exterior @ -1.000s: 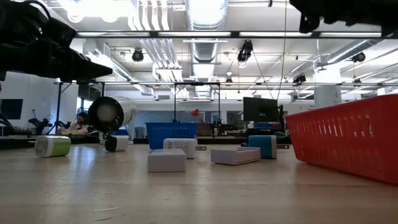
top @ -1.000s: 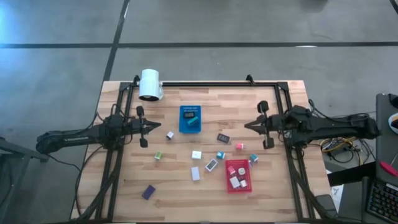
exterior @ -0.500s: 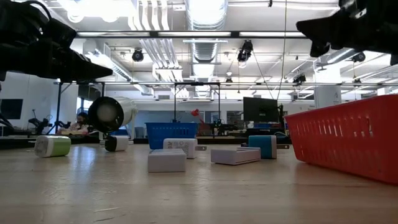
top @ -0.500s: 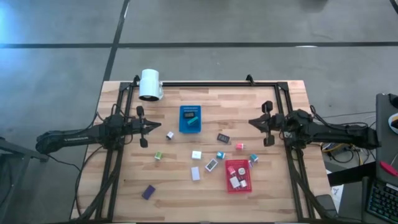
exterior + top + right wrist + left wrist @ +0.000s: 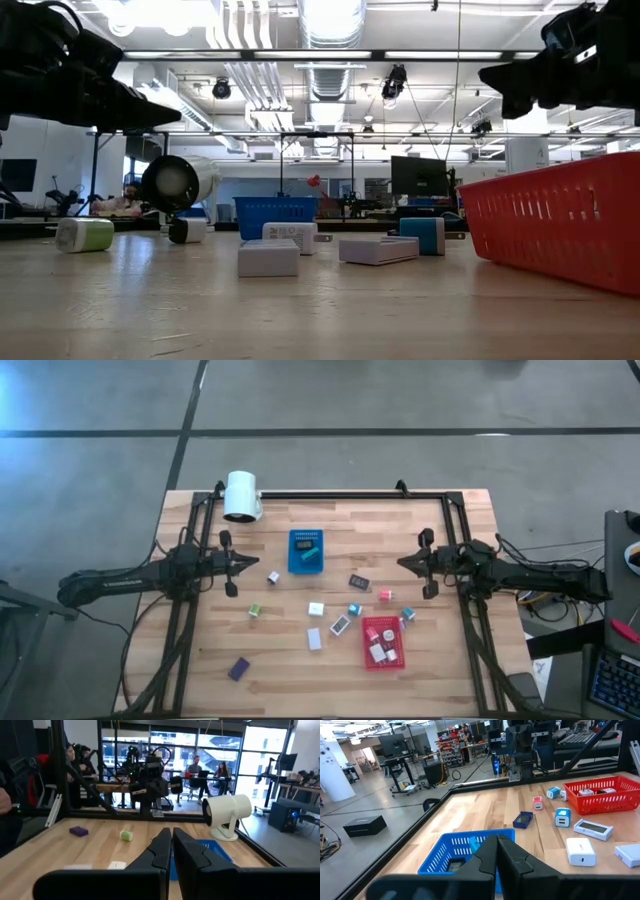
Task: Pick & Place Office items
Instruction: Put the right dark blue digital clock into the blue bin
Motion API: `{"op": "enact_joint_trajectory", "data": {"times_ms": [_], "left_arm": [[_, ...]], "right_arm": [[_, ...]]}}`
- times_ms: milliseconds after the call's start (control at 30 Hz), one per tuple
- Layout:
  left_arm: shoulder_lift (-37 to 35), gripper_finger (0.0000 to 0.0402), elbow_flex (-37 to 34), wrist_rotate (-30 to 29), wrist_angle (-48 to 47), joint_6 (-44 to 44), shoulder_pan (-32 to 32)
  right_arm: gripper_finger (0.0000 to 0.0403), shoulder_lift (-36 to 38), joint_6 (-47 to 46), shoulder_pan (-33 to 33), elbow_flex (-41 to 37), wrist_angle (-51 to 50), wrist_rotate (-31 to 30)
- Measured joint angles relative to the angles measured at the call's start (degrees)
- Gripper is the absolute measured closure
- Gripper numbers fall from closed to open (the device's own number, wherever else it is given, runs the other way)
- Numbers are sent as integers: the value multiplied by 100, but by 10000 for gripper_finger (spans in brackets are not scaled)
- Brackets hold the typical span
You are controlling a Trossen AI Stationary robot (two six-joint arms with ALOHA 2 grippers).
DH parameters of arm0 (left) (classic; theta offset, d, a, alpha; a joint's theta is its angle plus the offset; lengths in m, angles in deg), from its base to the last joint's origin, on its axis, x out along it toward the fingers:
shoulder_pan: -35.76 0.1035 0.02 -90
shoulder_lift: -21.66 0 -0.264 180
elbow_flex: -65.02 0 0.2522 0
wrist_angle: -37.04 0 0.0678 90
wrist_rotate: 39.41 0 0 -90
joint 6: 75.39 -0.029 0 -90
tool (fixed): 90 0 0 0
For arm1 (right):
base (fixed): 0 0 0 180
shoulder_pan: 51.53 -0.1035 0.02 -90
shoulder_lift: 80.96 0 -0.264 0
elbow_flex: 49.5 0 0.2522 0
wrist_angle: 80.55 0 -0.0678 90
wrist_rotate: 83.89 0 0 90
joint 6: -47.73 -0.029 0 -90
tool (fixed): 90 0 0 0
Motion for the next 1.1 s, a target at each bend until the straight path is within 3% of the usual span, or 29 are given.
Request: {"op": "enact_joint_trajectory", "data": {"times_ms": [733, 800, 900, 1100], "left_arm": [[0, 388, 0, -4, 0, -19, 0], [0, 388, 0, -7, 0, -18, 0], [0, 388, 0, -17, 0, -20, 0], [0, 388, 0, -35, 0, -20, 0]], "right_arm": [[390, -339, -3, 2, 0, 5, -6], [390, -340, -192, -3, 32, -1, -242], [390, -343, -521, -1, 430, -659, -733], [390, -734, -674, -73, 1711, -3066, -942]]}}
